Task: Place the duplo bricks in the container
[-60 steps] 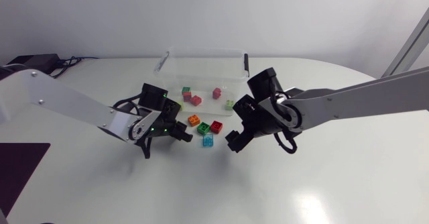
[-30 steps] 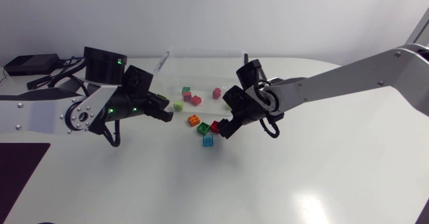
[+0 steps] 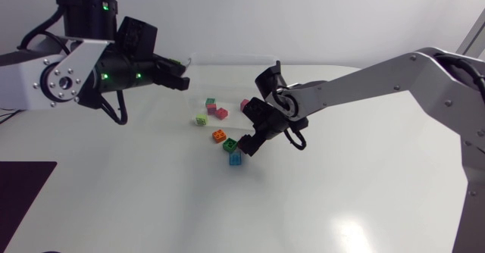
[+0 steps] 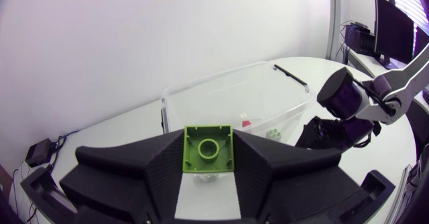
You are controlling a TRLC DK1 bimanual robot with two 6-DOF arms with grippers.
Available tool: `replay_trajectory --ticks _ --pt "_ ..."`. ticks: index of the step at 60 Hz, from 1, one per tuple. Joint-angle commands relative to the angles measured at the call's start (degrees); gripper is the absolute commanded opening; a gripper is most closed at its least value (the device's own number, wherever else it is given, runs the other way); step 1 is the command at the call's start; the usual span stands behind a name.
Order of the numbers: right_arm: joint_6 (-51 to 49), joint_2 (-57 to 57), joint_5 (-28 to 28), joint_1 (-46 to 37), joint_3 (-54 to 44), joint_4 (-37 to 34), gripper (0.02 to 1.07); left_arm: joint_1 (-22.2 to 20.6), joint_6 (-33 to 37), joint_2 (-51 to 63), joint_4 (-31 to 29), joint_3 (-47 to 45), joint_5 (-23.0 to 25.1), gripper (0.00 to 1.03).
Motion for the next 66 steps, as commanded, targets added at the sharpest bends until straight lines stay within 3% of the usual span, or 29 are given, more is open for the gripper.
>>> replay_trajectory --ticks 1,37,66 --pt "-1.4 2.0 -0.4 0.4 1.8 -1.7 0.98 1.0 -0.8 1.6 -0.7 3.0 0.1 0.26" --pt "-4.2 7.1 -0.8 0.7 12.5 -14.7 0.96 2.4 -2.2 7.1 -1.6 10.9 0.9 0.28" --pt "-6.0 8.5 -0.8 2.0 15.4 -18.0 0.91 3.1 -2.1 7.0 -1.6 10.7 1.2 0.28"
